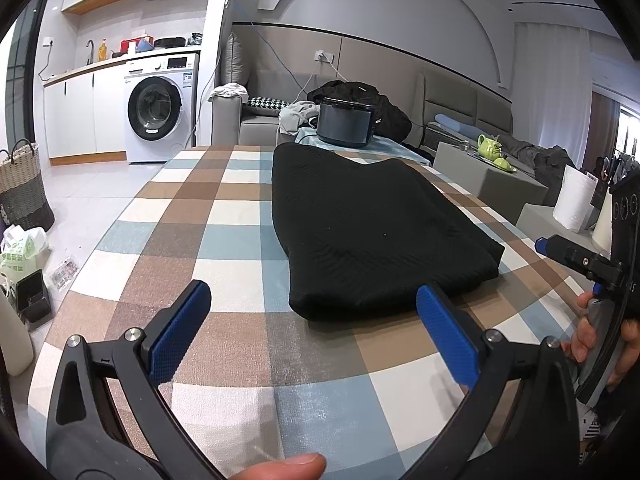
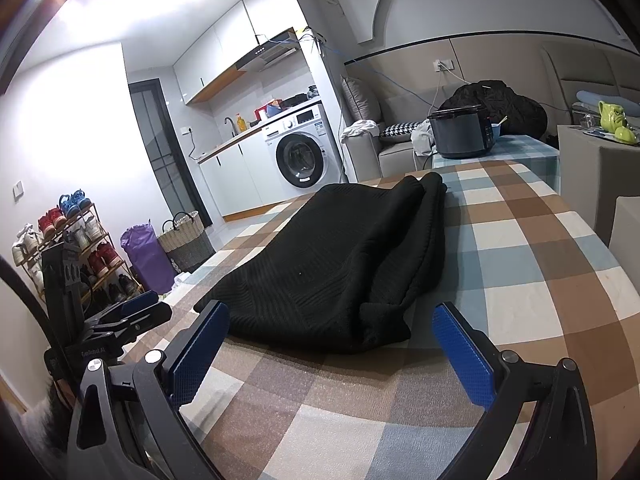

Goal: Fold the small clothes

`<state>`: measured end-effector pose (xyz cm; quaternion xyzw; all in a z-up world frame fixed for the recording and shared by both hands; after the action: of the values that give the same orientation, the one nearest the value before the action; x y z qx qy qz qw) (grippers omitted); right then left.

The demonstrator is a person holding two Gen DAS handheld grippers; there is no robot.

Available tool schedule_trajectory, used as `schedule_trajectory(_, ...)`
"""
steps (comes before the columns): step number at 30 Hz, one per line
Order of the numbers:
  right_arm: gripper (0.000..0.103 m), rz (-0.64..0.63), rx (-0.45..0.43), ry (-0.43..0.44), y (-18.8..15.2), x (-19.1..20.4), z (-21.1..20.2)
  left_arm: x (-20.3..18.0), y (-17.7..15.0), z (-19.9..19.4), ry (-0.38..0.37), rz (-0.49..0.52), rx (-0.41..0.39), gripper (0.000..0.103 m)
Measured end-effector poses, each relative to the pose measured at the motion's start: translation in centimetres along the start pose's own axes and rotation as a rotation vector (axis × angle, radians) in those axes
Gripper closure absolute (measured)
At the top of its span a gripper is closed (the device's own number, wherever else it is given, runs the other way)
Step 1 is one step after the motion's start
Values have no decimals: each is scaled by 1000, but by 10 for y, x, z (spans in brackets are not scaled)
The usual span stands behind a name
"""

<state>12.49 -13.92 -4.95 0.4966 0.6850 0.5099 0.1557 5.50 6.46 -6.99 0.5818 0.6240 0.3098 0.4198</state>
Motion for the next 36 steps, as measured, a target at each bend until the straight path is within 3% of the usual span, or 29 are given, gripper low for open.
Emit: schedule_trajectory(36,0,19,7,8,0,-6,2,1,0,0,-2,-3,0,1)
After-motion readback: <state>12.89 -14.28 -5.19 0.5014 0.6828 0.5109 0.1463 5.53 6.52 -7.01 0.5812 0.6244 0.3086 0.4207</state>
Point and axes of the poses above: each gripper's, at about its wrist camera, not at the fingertips, and z roughly the way its jaws point, x to its left, y to its top, the point moved 5 cm from there along z, roughly the way its jaws point, and after that the axes turned 3 degrees about -y, right-handed, at the moved point
